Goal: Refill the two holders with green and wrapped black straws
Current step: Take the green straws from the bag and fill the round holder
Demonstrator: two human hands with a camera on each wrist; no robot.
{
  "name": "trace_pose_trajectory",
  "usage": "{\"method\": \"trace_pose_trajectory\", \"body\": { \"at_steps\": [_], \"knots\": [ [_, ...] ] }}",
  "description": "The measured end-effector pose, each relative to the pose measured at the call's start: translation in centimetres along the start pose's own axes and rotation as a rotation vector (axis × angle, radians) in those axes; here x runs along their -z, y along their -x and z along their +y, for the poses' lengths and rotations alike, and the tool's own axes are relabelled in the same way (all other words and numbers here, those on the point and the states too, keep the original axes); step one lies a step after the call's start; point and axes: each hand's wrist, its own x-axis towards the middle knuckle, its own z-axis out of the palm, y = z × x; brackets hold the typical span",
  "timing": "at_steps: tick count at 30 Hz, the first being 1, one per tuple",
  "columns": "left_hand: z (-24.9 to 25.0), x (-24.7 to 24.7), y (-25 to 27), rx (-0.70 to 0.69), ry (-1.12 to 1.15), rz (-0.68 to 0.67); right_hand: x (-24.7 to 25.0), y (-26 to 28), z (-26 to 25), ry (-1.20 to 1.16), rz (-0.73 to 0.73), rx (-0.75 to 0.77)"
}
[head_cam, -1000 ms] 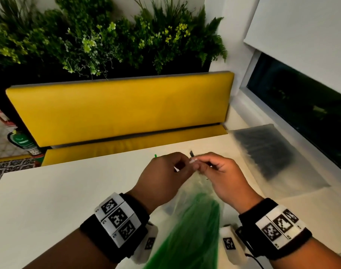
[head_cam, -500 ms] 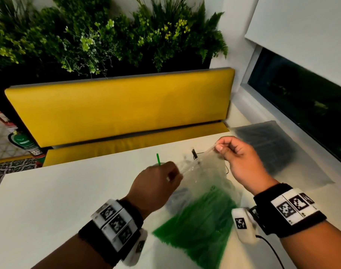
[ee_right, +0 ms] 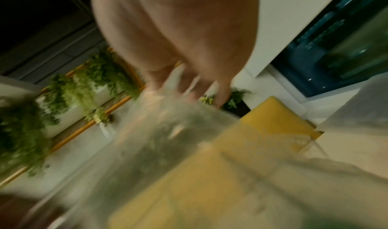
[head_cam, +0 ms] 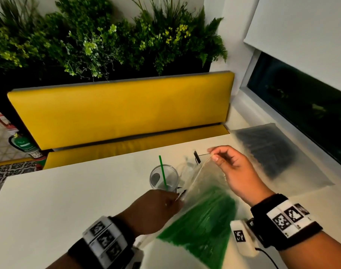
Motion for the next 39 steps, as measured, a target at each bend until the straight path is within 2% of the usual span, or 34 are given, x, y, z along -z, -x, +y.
{"method": "trace_pose_trajectory", "body": {
  "at_steps": [2,3,5,7,10,13,15,18,21,24,26,28,30,31,35,37,38,39],
  "knots": [
    [1.2,-0.9,-1.3,0.049,0.192,-0.017,-0.6,1.4,-0.6,0.089,0.21,-0.038],
    [1.5,-1.3,-1.5,0.088,0.357,-0.013,-0.9,2.3,-0.6,0.126,0.238,-0.088],
    [2.2,-2.2,-1.6,0.141,0.634,0.014,-1.8,4.0,-0.5,0.194,0.063,-0.296],
    [2.7,-2.9,-1.6,0.17,0.671,0.067,-2.7,4.7,0.4,0.119,-0.1,-0.478],
    [3.0,-3.2,-1.1,0.19,0.651,0.106,-2.7,4.5,1.8,-0.17,-0.087,-0.56],
    [2.6,-3.1,-0.7,0.248,0.736,0.179,-1.8,4.1,2.7,-0.257,-0.105,-0.609],
    [2.0,-2.8,-0.6,0.284,0.715,0.265,-1.3,4.0,2.8,-0.286,-0.103,-0.64],
    [0.4,-2.3,0.0,0.305,0.497,0.369,-0.4,3.6,3.1,-0.316,0.008,-0.664],
    [-2.2,-2.1,1.0,0.396,0.369,0.388,0.3,3.5,3.4,-0.403,0.062,-0.751],
    [-3.7,-2.0,1.7,0.462,0.261,0.385,-0.2,3.8,2.9,-0.396,0.002,-0.818],
    [-2.8,-2.1,2.2,0.382,0.089,0.418,-1.1,4.1,2.3,-0.247,-0.073,-0.767],
    [-0.6,-2.5,2.8,0.101,-0.064,0.542,-2.2,4.2,2.3,-0.024,-0.094,-0.663],
    [2.8,-3.2,2.9,-0.227,-0.109,0.545,-3.3,4.2,2.3,0.037,-0.067,-0.583],
    [3.9,-3.9,2.5,-0.336,-0.132,0.531,-3.8,4.2,2.4,0.069,-0.05,-0.547],
    [5.9,-5.9,0.9,-0.402,-0.292,0.493,-4.8,4.3,2.4,0.173,-0.07,-0.416],
    [6.1,-6.2,0.3,-0.433,-0.109,0.421,-4.6,4.1,2.3,0.159,-0.078,-0.413],
    [6.0,-6.1,0.0,-0.387,0.011,0.374,-4.4,4.1,2.4,0.178,-0.08,-0.421],
    [5.7,-6.2,-0.4,-0.284,0.09,0.296,-4.3,4.2,2.5,0.199,-0.081,-0.436]
  ]
}}
